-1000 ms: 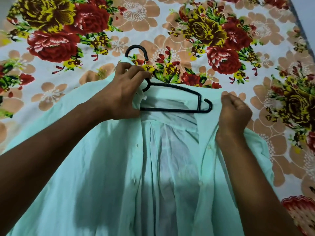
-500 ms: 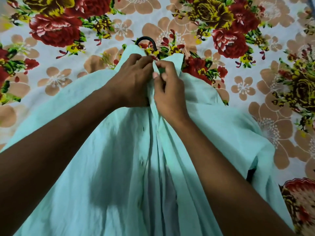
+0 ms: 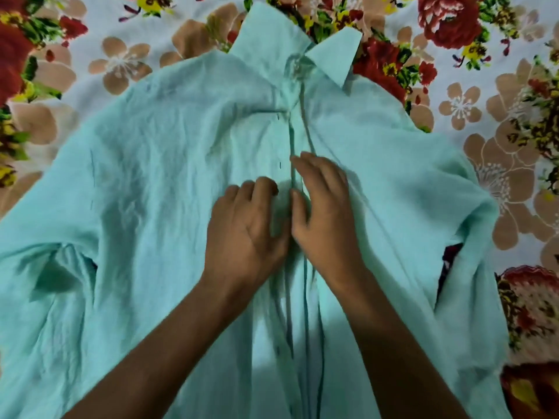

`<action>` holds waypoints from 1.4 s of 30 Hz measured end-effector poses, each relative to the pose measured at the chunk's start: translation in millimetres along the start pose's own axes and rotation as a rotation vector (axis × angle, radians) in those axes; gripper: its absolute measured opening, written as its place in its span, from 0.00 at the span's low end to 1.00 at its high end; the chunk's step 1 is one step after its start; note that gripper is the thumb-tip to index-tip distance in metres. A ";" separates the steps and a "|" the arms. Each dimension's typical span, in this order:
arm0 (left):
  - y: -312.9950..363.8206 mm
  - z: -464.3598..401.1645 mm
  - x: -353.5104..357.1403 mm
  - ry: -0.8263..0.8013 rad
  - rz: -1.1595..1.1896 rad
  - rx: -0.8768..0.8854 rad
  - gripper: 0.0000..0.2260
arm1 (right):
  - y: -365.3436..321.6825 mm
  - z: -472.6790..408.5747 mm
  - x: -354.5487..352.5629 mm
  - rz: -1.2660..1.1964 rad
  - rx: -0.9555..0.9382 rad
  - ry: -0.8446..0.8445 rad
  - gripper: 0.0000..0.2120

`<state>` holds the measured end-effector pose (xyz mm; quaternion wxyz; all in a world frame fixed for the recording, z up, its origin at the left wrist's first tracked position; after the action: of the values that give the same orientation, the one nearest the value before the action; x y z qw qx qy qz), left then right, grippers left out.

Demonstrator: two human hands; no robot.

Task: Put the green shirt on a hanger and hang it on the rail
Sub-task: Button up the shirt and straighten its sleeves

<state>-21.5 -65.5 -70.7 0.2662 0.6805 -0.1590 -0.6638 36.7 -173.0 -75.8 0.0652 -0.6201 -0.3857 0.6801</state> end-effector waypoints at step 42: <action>33.6 290.3 43.0 -0.115 0.313 -0.354 0.12 | -7.1 344.8 29.4 -0.790 0.536 -0.669 0.27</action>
<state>-300.8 -161.1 -79.9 0.4715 0.5516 -0.1587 -0.6695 -280.7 -304.4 -117.7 0.3430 -0.1427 -0.4018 0.8370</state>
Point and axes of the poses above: each hand's wrist, its own z-axis away from the middle knuckle, its own x-axis out of the palm, y = z × x, the point moved 10 cm from there along -z, towards the middle knuckle, and after that the axes turned 7 degrees about -y, right-handed, at the moved point
